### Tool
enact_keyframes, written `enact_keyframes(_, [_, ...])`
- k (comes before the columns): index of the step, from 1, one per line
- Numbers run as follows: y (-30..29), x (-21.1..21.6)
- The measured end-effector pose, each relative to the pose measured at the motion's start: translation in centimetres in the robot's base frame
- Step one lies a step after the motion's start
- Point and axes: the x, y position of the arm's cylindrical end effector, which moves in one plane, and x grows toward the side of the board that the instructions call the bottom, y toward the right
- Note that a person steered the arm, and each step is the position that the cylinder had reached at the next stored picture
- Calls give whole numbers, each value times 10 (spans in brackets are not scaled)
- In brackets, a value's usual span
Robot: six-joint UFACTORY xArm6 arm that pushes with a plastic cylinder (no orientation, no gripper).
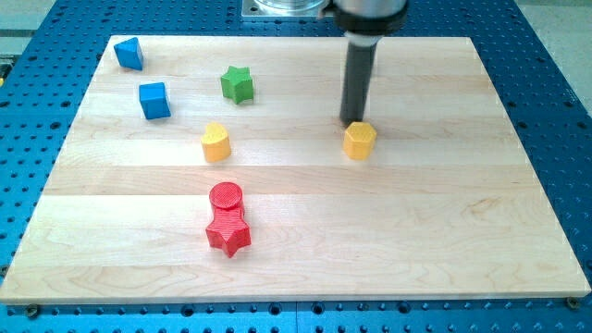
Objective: Push the green circle to the bottom right of the green star
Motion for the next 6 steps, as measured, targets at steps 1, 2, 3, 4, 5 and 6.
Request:
enact_keyframes(1, [43,-64])
enact_keyframes(2, [26,-103])
enact_keyframes(3, [-1,-122])
enact_keyframes(4, [-64,-119])
enact_keyframes(5, [-128,-72])
enact_keyframes(6, [-113,-22])
